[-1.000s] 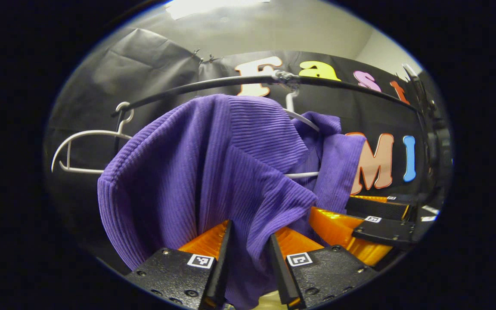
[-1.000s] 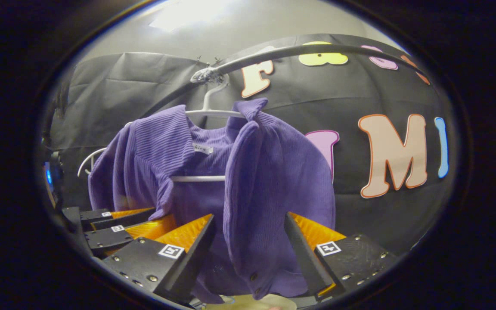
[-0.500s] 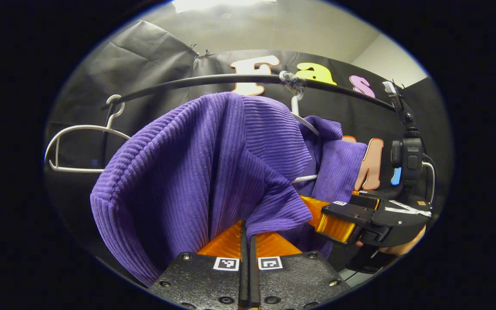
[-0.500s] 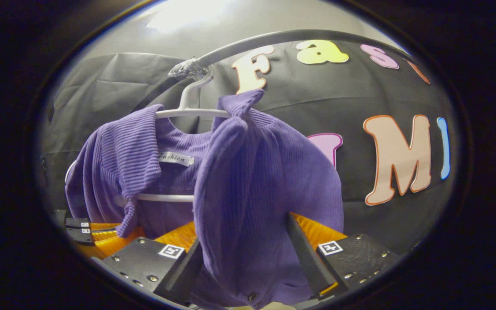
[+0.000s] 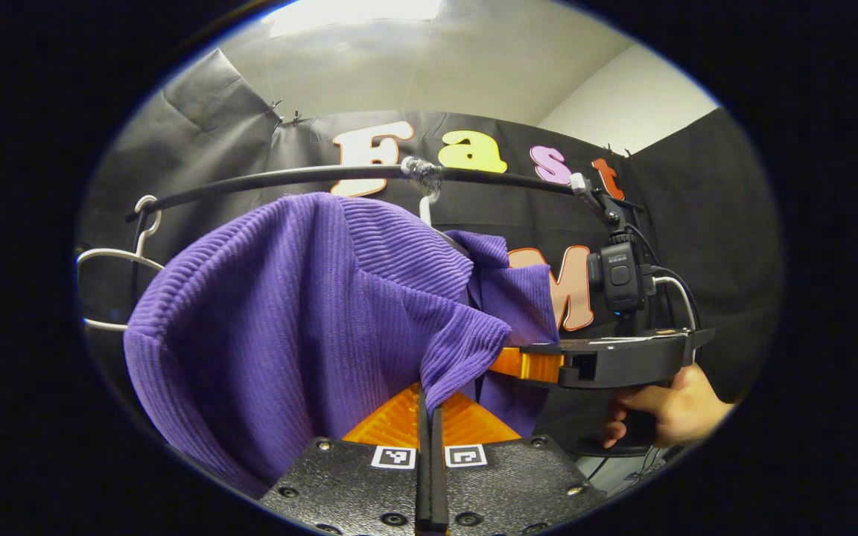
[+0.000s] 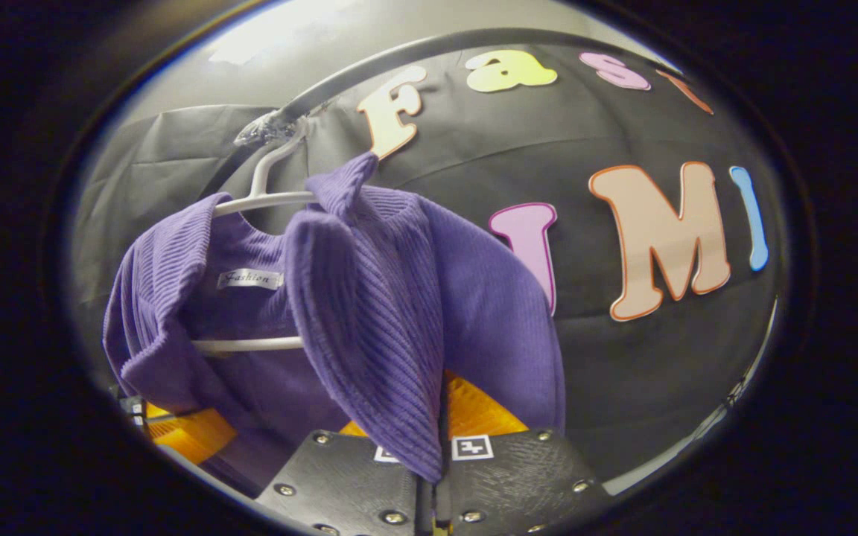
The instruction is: Grasp the clothes on the hanger with both hands and then place them into the laundry hamper below.
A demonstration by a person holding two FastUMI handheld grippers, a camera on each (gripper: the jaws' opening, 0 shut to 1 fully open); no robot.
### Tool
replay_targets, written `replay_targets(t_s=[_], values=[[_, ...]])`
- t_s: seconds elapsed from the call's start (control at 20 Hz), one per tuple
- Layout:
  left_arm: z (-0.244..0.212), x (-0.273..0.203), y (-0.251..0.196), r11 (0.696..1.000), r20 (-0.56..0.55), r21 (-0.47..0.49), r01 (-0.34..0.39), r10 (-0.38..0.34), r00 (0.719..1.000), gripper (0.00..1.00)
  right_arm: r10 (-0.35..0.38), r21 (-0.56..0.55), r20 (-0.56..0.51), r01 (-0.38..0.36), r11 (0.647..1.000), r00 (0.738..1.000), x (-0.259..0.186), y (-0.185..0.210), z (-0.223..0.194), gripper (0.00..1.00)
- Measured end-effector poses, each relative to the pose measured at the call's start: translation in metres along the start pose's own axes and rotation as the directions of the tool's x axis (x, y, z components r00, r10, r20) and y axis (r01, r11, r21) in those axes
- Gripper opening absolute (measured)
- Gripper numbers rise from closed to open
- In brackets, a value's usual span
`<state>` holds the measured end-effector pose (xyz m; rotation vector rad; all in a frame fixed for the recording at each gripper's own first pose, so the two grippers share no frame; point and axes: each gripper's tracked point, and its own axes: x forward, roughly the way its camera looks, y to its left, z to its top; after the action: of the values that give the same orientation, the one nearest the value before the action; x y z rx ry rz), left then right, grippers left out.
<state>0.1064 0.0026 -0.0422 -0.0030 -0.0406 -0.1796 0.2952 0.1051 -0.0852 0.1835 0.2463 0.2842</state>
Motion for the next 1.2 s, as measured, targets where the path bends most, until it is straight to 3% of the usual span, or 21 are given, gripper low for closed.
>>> replay_targets(t_s=[0.15, 0.3, 0.45, 0.7, 0.8, 1.2], values=[[0.021, -0.021, -0.014, 0.991, 0.033, -0.076, 0.107, -0.105, 0.994, 0.00, -0.015, 0.087, -0.007, 0.016, 0.996, 1.000, -0.011, -0.011, 0.004, 0.07], [0.050, -0.050, -0.018, 0.972, 0.064, -0.123, 0.198, -0.191, 0.980, 0.00, -0.048, 0.023, 0.023, 0.047, 0.999, 0.999, -0.025, -0.019, 0.018, 0.07], [0.075, -0.075, -0.011, 0.959, 0.097, -0.151, 0.240, -0.227, 0.969, 0.01, -0.091, -0.029, 0.058, 0.093, 0.995, 0.994, -0.037, -0.025, 0.032, 0.07], [0.125, -0.122, 0.030, 0.959, 0.204, -0.168, 0.229, -0.194, 0.960, 0.00, -0.195, -0.114, 0.135, 0.211, 0.971, 0.971, -0.050, -0.046, 0.063, 0.07], [0.138, -0.134, 0.056, 0.970, 0.234, -0.152, 0.188, -0.149, 0.961, 0.00, -0.208, -0.128, 0.168, 0.231, 0.965, 0.964, -0.049, -0.050, 0.074, 0.07], [0.143, -0.116, 0.126, 0.997, 0.228, -0.067, 0.024, -0.008, 0.974, 0.00, -0.242, -0.189, 0.220, 0.285, 0.940, 0.945, -0.031, -0.072, 0.090, 0.07]])
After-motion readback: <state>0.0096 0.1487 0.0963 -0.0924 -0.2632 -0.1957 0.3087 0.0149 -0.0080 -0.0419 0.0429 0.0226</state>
